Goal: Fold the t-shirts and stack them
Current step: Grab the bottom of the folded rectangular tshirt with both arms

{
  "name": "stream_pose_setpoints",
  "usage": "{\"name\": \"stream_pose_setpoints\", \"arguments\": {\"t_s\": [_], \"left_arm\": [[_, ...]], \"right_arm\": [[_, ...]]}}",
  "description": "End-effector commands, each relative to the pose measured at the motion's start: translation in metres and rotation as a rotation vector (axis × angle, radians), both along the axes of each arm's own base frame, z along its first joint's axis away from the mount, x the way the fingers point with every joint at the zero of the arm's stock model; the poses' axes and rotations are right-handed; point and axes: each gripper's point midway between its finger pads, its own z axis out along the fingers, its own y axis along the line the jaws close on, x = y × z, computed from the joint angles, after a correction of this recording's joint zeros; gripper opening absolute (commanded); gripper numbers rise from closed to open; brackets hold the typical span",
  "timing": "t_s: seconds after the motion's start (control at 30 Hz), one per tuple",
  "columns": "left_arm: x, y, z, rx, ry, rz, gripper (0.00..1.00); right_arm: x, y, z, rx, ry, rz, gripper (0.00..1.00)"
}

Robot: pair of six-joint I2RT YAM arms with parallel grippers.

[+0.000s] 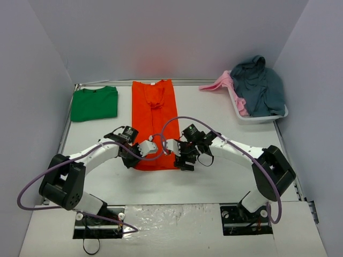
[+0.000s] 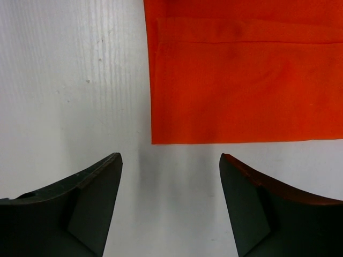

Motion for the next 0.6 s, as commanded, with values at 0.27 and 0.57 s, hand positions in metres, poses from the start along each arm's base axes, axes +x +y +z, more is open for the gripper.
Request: {"name": "stream_pose_setpoints", "arguments": {"t_s": [0.27, 0.57], "left_arm": [[0.004, -0.011, 0.015, -0.055, 0.001, -0.043, 0.02], [0.004, -0.014, 0.017, -0.073, 0.013, -0.037, 0.02]], "right_arm": [[0.008, 0.017, -0.015, -0.029, -0.045, 0.009, 0.58], [-0.001, 0.024, -0.028, -0.044, -0.027, 0.037, 0.56]]}}
